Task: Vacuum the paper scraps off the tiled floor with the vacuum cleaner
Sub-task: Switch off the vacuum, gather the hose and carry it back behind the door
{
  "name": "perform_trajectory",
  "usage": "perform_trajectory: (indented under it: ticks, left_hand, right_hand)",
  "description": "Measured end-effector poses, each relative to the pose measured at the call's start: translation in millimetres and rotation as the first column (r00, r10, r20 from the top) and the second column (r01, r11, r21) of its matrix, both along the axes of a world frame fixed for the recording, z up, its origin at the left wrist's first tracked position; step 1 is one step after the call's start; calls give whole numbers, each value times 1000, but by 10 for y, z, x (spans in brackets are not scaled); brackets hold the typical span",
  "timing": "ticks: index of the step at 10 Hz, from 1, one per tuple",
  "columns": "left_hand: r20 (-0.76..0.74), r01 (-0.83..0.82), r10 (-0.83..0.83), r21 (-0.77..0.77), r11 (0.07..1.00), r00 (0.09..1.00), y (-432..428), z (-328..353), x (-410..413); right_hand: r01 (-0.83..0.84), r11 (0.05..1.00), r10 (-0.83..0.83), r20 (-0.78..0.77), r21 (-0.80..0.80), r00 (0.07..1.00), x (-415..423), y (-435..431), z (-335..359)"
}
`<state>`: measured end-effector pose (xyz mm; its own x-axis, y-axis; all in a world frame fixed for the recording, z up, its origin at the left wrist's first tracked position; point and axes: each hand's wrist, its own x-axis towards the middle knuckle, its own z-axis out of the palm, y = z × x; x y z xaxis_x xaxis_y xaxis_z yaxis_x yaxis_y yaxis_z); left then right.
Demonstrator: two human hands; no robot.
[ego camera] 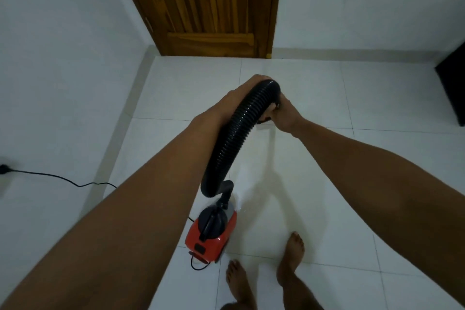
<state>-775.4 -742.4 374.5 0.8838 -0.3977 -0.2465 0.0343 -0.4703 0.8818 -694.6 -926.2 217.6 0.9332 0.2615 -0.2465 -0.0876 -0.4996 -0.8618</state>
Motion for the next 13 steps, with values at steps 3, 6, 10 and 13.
perform_trajectory:
  ticks: [3,6,10,13]
  left_hand:
    - [-127,-295,267,-368,882,955,606,192,-709]
    - [170,-461,571,-428,777,804,194,205,-592]
    - [41,-207,226,-261,943,973,88,124,-330]
    - [176,-136,160,-138,981,971,175,228,-238]
  right_hand:
    - [180,984,-180,-54,-2,982,-203,392,468]
    - [172,982,-169,-41,74,985,-504,614,801]
    - [-32,996,15,197,81,980,-550,730,586]
    - [-211,950,201,66,232,977,-676,693,999]
